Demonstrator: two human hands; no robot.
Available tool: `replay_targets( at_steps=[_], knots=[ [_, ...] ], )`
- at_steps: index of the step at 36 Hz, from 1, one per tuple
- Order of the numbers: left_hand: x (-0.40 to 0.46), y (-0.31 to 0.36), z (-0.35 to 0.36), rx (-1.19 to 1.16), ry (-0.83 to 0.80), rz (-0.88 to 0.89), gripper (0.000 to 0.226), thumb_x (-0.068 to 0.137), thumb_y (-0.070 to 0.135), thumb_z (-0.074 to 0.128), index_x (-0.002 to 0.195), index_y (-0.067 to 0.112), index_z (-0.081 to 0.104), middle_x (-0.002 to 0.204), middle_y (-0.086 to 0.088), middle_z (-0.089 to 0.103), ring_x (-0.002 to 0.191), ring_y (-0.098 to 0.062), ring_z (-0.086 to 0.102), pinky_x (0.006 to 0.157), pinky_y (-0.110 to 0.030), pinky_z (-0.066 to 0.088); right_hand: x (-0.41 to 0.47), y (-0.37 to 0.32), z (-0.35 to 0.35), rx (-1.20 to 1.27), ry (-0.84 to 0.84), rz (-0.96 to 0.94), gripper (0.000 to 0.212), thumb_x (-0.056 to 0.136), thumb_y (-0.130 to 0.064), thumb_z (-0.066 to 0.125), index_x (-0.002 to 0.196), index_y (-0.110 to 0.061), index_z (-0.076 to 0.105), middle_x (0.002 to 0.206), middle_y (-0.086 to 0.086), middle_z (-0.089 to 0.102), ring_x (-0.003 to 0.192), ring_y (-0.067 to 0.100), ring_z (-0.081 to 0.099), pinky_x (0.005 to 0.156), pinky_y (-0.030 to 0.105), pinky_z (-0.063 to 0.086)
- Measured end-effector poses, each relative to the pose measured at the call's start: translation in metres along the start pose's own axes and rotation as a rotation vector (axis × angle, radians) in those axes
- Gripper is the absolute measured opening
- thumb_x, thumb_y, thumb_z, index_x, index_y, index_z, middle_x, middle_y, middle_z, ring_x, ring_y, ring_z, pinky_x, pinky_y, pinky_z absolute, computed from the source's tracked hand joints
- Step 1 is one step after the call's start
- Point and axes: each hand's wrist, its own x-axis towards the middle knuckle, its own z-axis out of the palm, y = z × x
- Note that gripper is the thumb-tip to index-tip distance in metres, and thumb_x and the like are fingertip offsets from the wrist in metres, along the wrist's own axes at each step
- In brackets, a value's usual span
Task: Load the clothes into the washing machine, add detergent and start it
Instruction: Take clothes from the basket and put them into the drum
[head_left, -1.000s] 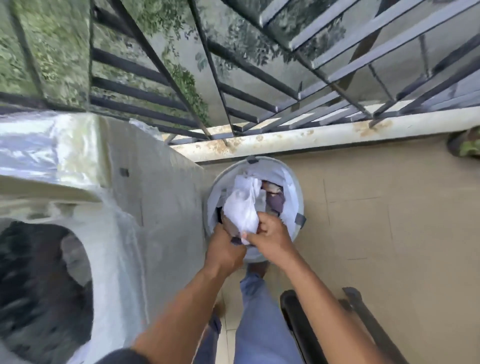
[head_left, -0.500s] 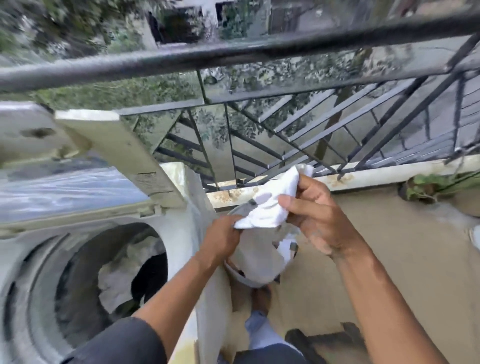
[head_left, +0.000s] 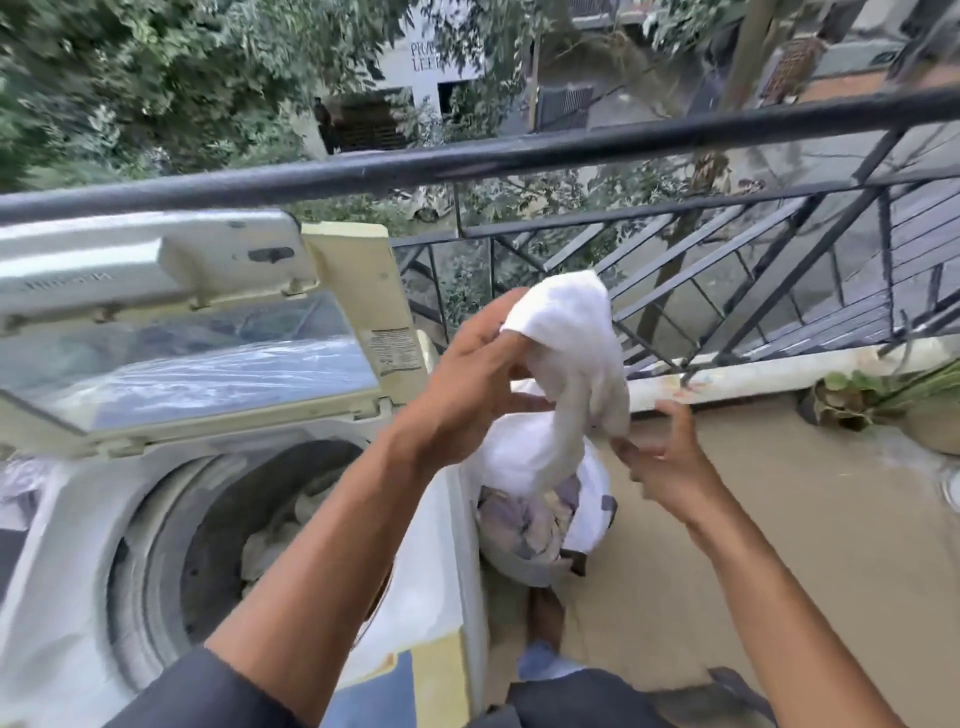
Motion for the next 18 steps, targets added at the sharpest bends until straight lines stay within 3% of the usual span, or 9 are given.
replay_targets(
  at_steps=[3, 4, 7, 9, 10, 12, 14, 16, 18],
  knots=[
    [-0.012, 0.014, -0.002, -0.115, -0.037, 0.050, 0.039, 0.109, 0.006, 0.042, 0.145, 0.012, 0.056, 0.125, -0.025, 0.062, 0.106, -0.037, 0.060, 0.099, -0.083, 0.041, -0.014, 0.001, 0.023, 0.298, -0.201, 0.105, 0.092, 0.065, -0.060, 0.089, 0.143, -0.039, 0.044, 0.118, -0.006, 0.069, 0.103, 0.020, 0.067, 0.095, 0.062, 0.057],
    [-0.017, 0.018, -0.003, -0.144, -0.051, 0.070, 0.039, 0.110, 0.007, 0.041, 0.146, 0.013, 0.055, 0.129, -0.029, 0.062, 0.109, -0.040, 0.060, 0.098, -0.083, 0.043, -0.021, -0.004, 0.028, 0.405, -0.283, 0.133, 0.082, 0.061, -0.060, 0.091, 0.134, -0.037, 0.060, 0.122, -0.004, 0.072, 0.107, 0.023, 0.067, 0.097, 0.063, 0.055],
    [-0.034, 0.027, -0.014, -0.228, -0.058, 0.119, 0.038, 0.110, 0.013, 0.042, 0.146, 0.012, 0.053, 0.132, -0.030, 0.064, 0.111, -0.042, 0.063, 0.090, -0.070, 0.056, -0.033, -0.016, 0.039, 0.726, -0.434, 0.116, 0.017, 0.097, -0.030, 0.069, 0.110, -0.036, 0.078, 0.123, 0.004, 0.074, 0.114, 0.030, 0.066, 0.090, 0.062, 0.058],
    [-0.046, 0.028, -0.027, -0.247, -0.032, 0.117, 0.039, 0.107, 0.018, 0.044, 0.143, 0.011, 0.055, 0.124, -0.023, 0.069, 0.102, -0.038, 0.069, 0.086, -0.061, 0.060, -0.038, -0.020, 0.041, 0.836, -0.422, 0.106, 0.026, 0.106, -0.028, 0.053, 0.117, -0.023, 0.077, 0.122, 0.013, 0.071, 0.113, 0.037, 0.062, 0.081, 0.053, 0.059],
    [-0.052, 0.026, -0.035, -0.232, -0.007, 0.118, 0.038, 0.107, 0.019, 0.045, 0.142, 0.010, 0.055, 0.124, -0.024, 0.069, 0.101, -0.037, 0.070, 0.087, -0.063, 0.059, -0.041, -0.022, 0.045, 0.832, -0.400, 0.089, 0.032, 0.102, -0.042, 0.059, 0.118, -0.020, 0.076, 0.121, 0.017, 0.070, 0.115, 0.043, 0.059, 0.087, 0.054, 0.058],
    [-0.065, 0.018, -0.052, -0.170, 0.084, 0.112, 0.034, 0.110, 0.016, 0.044, 0.140, 0.011, 0.059, 0.128, -0.028, 0.068, 0.103, -0.037, 0.069, 0.092, -0.069, 0.057, -0.041, -0.024, 0.047, 0.707, -0.389, 0.065, 0.064, 0.061, -0.079, 0.079, 0.098, -0.026, 0.079, 0.098, 0.008, 0.076, 0.103, 0.051, 0.060, 0.097, 0.047, 0.057],
    [-0.081, 0.003, -0.072, -0.115, 0.211, 0.090, 0.033, 0.111, 0.010, 0.044, 0.134, 0.022, 0.064, 0.123, -0.020, 0.072, 0.100, -0.035, 0.071, 0.089, -0.064, 0.059, -0.035, -0.023, 0.048, 0.865, -0.366, -0.025, 0.071, 0.060, -0.068, 0.084, 0.112, -0.021, 0.074, 0.109, 0.004, 0.078, 0.111, 0.046, 0.063, 0.099, 0.039, 0.056],
    [-0.101, -0.017, -0.091, -0.071, 0.286, 0.057, 0.037, 0.109, 0.005, 0.044, 0.130, 0.029, 0.064, 0.125, -0.013, 0.072, 0.107, -0.041, 0.069, 0.090, -0.063, 0.060, -0.043, -0.034, 0.050, 1.098, -0.559, -0.135, 0.066, 0.070, -0.043, 0.087, 0.127, -0.016, 0.070, 0.136, 0.015, 0.067, 0.121, 0.037, 0.065, 0.102, 0.050, 0.056],
    [-0.122, -0.038, -0.109, -0.056, 0.319, 0.031, 0.044, 0.106, -0.001, 0.045, 0.135, 0.030, 0.058, 0.134, -0.012, 0.068, 0.119, -0.047, 0.066, 0.094, -0.070, 0.056, -0.055, -0.048, 0.058, 1.136, -0.565, -0.203, 0.063, 0.051, -0.040, 0.099, 0.107, -0.019, 0.080, 0.121, 0.014, 0.075, 0.100, 0.030, 0.074, 0.083, 0.047, 0.064]
  ],
)
